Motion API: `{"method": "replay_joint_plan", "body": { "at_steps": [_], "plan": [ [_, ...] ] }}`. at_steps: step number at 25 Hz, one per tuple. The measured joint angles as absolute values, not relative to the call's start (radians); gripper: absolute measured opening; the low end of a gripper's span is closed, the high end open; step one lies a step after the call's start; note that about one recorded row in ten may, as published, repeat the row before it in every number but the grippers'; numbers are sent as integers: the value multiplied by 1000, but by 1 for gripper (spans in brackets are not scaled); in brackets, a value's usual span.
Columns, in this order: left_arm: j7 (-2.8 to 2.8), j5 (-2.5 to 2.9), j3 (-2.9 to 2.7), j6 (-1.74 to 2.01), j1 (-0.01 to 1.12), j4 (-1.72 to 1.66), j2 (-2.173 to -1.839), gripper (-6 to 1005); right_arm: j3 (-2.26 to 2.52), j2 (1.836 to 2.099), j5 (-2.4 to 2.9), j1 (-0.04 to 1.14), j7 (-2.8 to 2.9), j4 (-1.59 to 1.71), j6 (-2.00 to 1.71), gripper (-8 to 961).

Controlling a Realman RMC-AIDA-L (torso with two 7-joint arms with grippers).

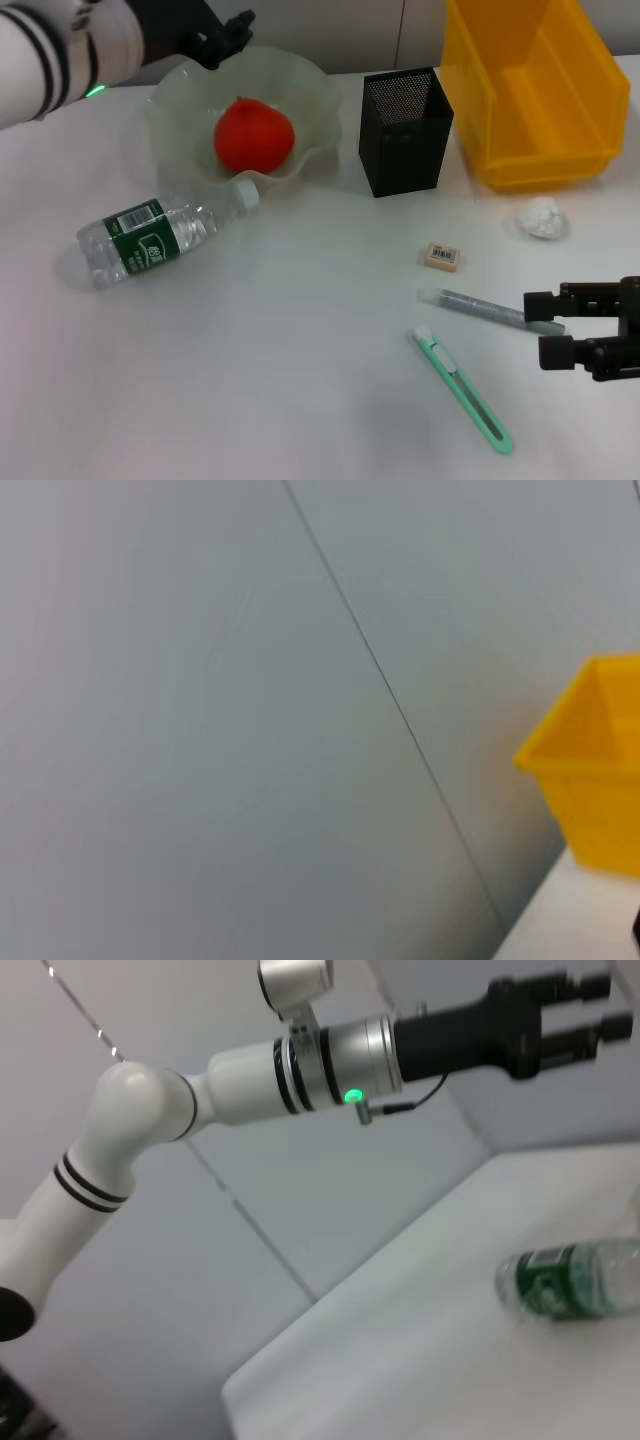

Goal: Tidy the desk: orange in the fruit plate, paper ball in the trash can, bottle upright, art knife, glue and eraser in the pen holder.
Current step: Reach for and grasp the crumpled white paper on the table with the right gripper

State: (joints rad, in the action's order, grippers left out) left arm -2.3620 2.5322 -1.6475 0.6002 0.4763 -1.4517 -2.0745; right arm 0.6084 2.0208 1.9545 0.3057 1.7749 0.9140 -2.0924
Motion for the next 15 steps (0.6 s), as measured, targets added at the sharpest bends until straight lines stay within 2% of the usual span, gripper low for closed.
{"method": "replay_joint_plan", "body": {
  "at_steps": [4, 10, 13, 15],
  "plan": [
    [-2343, 2400, -1612, 598, 442, -1463, -2067, 577, 602, 2026, 1964, 327, 1872, 981, -2096, 766],
    [-2304, 2302, -1589, 667, 425, -1472, -2065, 575, 589, 2056, 1989, 322, 2074, 1198, -2053, 764],
    [-2281, 2241, -1578, 689, 423, -1469, -2065, 575, 581, 2049, 2014, 328, 2202, 1274, -2024, 762],
    [-2259, 2198, -1566, 699, 423, -1461, -2065, 574, 562, 2034, 2058, 347, 2284, 1304, -2015, 761]
  ]
}}
